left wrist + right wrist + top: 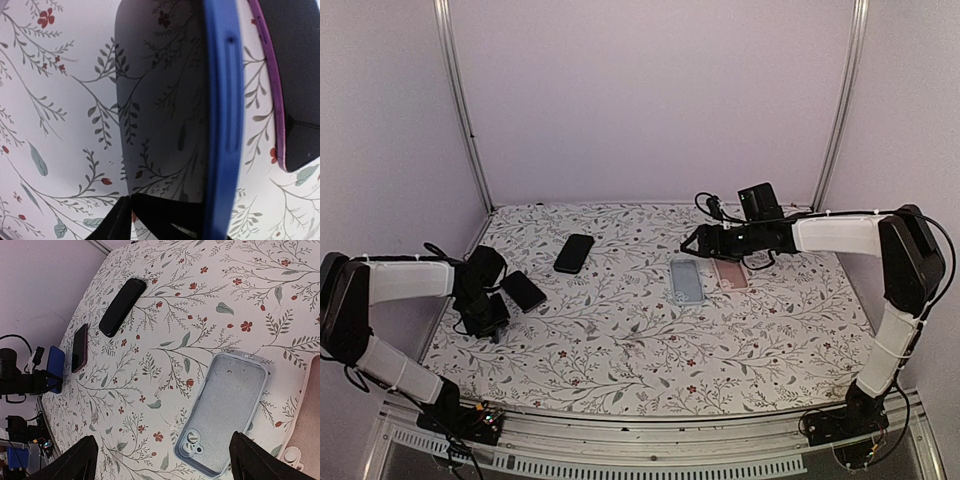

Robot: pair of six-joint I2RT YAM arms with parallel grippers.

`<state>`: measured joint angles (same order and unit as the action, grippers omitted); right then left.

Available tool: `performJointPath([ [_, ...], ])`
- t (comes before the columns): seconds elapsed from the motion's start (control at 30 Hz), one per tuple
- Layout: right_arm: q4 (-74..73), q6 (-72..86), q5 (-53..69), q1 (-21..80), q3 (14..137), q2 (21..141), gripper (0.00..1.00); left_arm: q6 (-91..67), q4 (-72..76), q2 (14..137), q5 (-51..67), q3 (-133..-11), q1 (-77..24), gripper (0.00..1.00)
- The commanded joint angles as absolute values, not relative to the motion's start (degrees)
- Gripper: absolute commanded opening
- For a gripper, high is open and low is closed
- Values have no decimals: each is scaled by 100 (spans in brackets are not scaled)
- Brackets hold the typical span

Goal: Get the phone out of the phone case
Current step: Place the phone at the center of the board.

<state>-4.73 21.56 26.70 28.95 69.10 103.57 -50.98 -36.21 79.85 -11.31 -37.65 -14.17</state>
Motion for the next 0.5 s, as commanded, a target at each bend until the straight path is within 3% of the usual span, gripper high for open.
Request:
performJointPath([
  [0.0, -471, 2127, 2672, 2955, 7148, 10464, 94, -4914, -3450, 8095, -1105, -4004, -1357, 41],
  [0.47, -620, 2066, 2621, 2997, 7295, 10573, 94, -4765, -3041, 8382, -997, -4051, -1205, 55],
])
